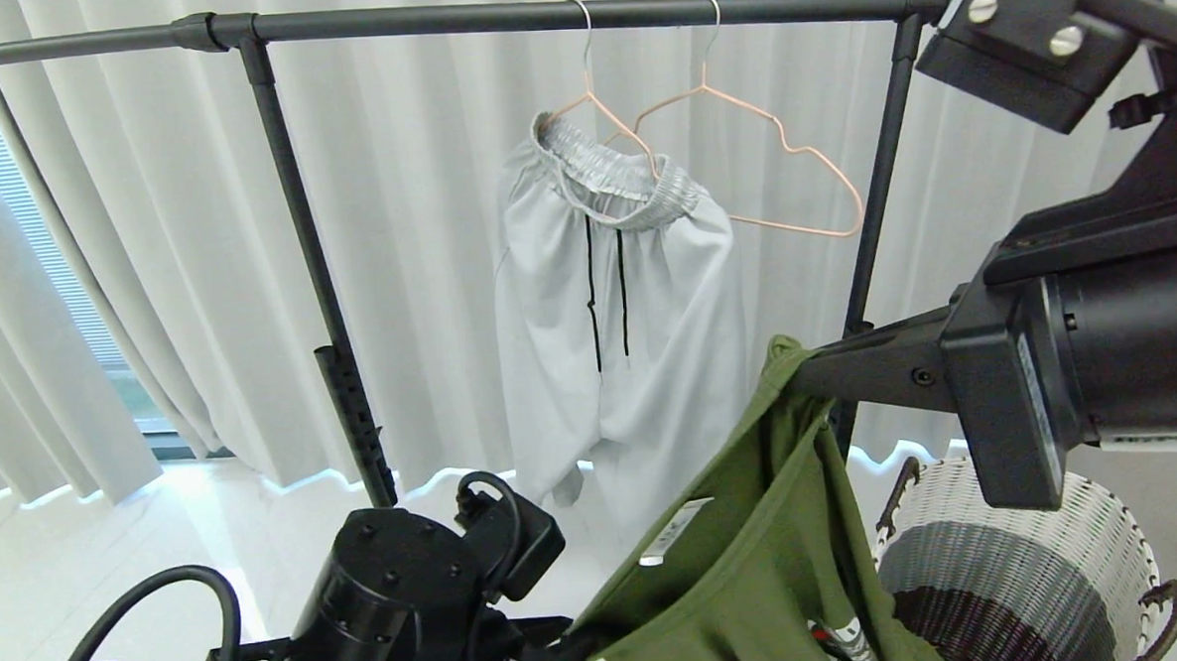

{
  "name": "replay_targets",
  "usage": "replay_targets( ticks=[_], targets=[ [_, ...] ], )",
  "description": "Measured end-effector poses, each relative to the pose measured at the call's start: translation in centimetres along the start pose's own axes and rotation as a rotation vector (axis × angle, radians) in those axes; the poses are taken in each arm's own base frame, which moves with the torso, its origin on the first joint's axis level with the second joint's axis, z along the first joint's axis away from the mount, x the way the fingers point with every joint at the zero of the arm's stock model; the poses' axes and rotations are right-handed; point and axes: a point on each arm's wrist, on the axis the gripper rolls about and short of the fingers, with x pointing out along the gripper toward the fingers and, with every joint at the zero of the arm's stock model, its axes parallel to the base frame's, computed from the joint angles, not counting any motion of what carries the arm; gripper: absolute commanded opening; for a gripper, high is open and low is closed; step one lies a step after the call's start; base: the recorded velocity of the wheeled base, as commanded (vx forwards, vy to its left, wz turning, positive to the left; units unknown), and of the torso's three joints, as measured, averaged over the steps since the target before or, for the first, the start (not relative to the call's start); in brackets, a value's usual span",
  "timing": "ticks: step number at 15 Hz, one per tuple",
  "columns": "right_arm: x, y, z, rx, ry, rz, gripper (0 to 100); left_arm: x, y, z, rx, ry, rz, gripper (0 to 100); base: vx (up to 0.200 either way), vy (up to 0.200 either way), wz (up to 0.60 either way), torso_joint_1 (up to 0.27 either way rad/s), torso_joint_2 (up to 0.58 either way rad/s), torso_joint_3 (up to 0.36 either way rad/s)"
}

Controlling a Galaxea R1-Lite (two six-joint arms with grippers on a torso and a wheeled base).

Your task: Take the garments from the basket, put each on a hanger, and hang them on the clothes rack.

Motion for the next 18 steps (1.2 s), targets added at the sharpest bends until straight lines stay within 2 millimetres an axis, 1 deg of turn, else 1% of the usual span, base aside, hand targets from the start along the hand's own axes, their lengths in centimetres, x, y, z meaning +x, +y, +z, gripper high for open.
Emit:
replay_targets(
  ticks=[1,3,5,7,9,11,13,14,15,16,18],
  targets=[
    [0.1,-0.2,-0.1,0.001,0.005,-0.009,0,-0.5,0.1,0.1,0.0,-0.02,0.017,0,0.0,0.0,0.0,0.0,0.0,0.0],
    [0.3,-0.6,0.1,0.011,-0.018,-0.024,0,-2.3,0.6,0.9,-0.008,-0.075,0.061,0,0.0,0.0,0.0,0.0,0.0,0.0],
    [0.6,-0.8,0.4,0.021,-0.086,-0.058,0,-4.9,1.9,2.5,-0.005,-0.072,0.134,0,0.0,0.0,0.0,0.0,0.0,0.0],
    [1.0,-1.0,0.5,0.009,-0.131,-0.089,0,-8.2,3.1,5.1,-0.021,-0.101,0.196,0,0.0,0.0,0.0,0.0,0.0,0.0],
    [0.9,-1.7,0.4,-0.031,-0.147,-0.121,0,-12.3,3.9,8.4,-0.044,-0.175,0.244,0,0.0,0.0,0.0,0.0,0.0,0.0],
    [0.3,-2.8,0.6,-0.066,-0.173,-0.164,0,-16.6,4.0,11.2,-0.057,-0.253,0.278,0,0.0,0.0,0.0,0.0,0.0,0.0],
    [-0.8,-3.7,0.8,-0.078,-0.199,-0.201,0,-20.0,4.0,12.8,-0.041,-0.286,0.311,0,0.0,0.0,0.0,0.0,0.0,0.0],
    [-1.5,-4.2,0.9,-0.079,-0.213,-0.219,0,-21.2,3.9,13.3,0.004,-0.302,0.342,0,0.0,0.0,0.0,0.0,0.0,0.0],
    [-2.2,-4.5,0.9,-0.08,-0.226,-0.232,0,-21.6,3.9,13.4,0.071,-0.291,0.378,0,0.0,0.0,0.0,0.0,0.0,0.0],
    [-2.9,-4.7,1.0,-0.085,-0.24,-0.241,0,-21.7,3.9,13.4,0.108,-0.283,0.395,0,0.0,0.0,0.0,0.0,0.0,0.0],
    [-4.3,-4.9,0.9,-0.091,-0.255,-0.25,0,-21.9,3.5,13.6,0.123,-0.308,0.376,0,0.0,0.0,0.0,0.0,0.0,0.0]
  ],
)
